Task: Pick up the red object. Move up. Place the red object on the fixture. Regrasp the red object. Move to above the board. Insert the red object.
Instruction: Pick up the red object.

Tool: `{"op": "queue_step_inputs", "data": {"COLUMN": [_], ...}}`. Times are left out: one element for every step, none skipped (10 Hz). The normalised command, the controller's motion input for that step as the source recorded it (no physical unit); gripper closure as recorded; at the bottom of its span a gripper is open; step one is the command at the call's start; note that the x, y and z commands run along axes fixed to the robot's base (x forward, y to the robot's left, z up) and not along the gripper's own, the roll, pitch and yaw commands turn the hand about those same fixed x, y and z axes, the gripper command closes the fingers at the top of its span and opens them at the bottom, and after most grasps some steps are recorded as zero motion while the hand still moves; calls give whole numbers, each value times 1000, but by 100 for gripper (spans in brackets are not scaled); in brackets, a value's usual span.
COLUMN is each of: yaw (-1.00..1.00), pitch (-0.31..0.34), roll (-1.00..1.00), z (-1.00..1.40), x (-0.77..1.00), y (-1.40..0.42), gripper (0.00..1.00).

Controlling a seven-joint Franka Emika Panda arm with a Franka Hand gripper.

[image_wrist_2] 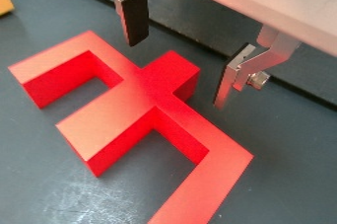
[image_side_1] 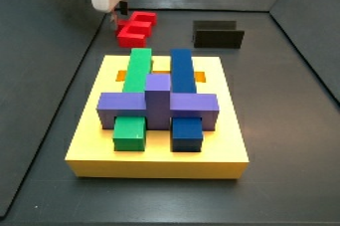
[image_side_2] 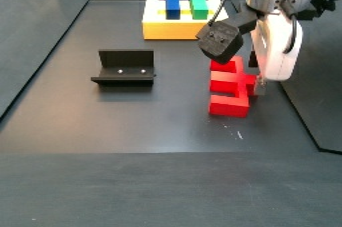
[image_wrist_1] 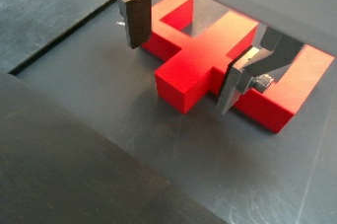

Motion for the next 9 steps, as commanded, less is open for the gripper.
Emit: {"op": "queue_step_inputs", "data": {"yaw": [0,0,0,0,0,-34,-74,-80,-91], "pitch": [0,0,0,0,0,0,0,0,0], "roll": [10,0,0,0,0,-9,-53,-94,-126], "z": [-266,-251,-254,-257,-246,-189,-126,-80,-37], "x": [-23,-9,0,0,60,86,57,60,106], "y": [0,0,0,0,0,0,0,0,0], "gripper": [0,0,0,0,0,0,0,0,0]}}
